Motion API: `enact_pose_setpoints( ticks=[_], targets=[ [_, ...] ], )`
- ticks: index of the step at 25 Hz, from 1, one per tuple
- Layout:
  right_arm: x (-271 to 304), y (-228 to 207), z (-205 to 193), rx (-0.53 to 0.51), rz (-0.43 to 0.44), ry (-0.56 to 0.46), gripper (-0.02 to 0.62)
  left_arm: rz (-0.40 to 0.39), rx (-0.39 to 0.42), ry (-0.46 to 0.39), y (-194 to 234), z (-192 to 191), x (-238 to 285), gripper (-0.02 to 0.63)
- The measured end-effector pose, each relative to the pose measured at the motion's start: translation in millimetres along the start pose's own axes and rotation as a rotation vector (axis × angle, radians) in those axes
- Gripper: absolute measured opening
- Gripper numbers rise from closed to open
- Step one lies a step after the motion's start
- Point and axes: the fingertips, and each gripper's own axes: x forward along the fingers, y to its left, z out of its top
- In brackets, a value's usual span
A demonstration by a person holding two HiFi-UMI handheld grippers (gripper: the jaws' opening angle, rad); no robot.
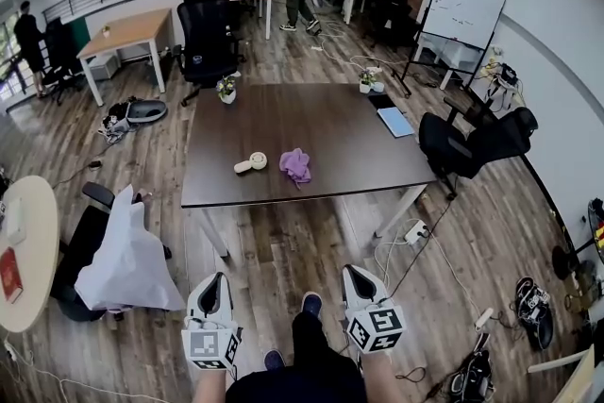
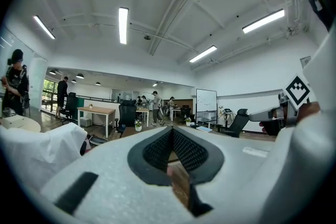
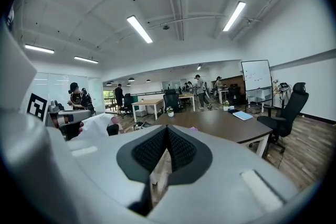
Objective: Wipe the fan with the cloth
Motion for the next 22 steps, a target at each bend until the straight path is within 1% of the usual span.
enact_pose_setpoints(
  ticks=[3, 9, 14, 22],
  targets=[
    [20.9, -11.3, 3.9, 0.016, 0.014, -0.007, 0.011, 0.015, -0.015, -0.02, 8.6, 2.8, 20.1, -0.005],
    [68.4, -39.3, 19.9, 0.015, 0.03, -0.022, 0.011, 0.015, 0.011, -0.016, 9.0, 3.7, 76.4, -0.005],
    [105.4, -57.1, 29.9, 0.017, 0.042, -0.026, 0.011, 0.023, 0.013, -0.016, 16.2, 7.4, 117.2, -0.005],
    [146.6, -89.5, 32.8, 0.058, 0.055, -0.017, 0.011, 0.018, -0.015, -0.015, 16.2, 2.3, 173.1, -0.005]
  ],
)
